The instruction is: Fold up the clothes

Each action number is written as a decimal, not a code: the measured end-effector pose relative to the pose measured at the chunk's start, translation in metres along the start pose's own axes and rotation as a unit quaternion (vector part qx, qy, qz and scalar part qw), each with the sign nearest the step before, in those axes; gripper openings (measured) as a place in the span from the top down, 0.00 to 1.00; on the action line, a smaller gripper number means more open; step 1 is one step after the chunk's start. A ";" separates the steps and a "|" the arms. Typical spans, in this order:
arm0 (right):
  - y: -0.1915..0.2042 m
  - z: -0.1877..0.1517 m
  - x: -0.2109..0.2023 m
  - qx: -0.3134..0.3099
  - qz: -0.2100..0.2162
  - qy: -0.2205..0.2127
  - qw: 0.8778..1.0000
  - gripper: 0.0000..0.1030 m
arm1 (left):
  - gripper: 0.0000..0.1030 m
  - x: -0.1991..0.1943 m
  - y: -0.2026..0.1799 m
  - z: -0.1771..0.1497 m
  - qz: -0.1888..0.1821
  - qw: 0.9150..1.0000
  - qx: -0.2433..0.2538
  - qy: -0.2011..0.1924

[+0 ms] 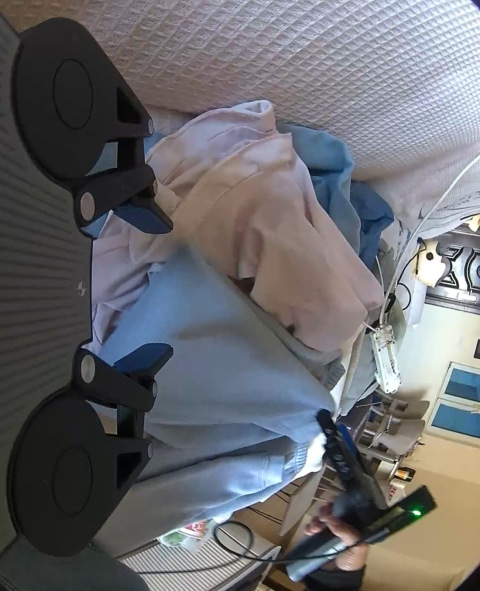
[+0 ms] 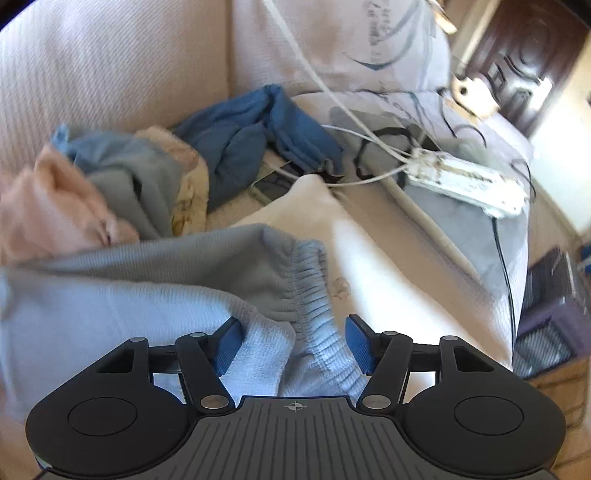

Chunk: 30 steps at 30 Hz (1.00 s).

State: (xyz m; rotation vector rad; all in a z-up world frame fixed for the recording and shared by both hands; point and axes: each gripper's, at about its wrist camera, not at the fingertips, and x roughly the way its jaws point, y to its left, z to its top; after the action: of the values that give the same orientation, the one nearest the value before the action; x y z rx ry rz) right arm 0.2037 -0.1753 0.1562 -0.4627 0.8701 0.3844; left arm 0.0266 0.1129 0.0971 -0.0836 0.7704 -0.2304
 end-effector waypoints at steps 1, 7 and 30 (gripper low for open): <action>-0.002 0.001 -0.003 0.004 -0.009 -0.005 1.000 0.41 | 0.39 0.001 0.001 -0.001 0.002 1.000 -0.001 0.002; 0.000 0.006 0.009 -0.002 -0.014 0.009 1.000 0.37 | 0.39 0.003 0.001 -0.002 0.003 1.000 -0.007 0.000; -0.020 0.011 -0.032 0.071 -0.009 0.015 0.997 0.29 | 0.37 -0.002 -0.005 -0.008 -0.007 1.000 -0.015 -0.002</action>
State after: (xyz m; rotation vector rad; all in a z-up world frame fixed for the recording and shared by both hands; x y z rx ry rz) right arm 0.2016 -0.1907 0.1926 -0.3441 0.9148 0.2979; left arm 0.0187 0.1082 0.0940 -0.1184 0.7696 -0.2319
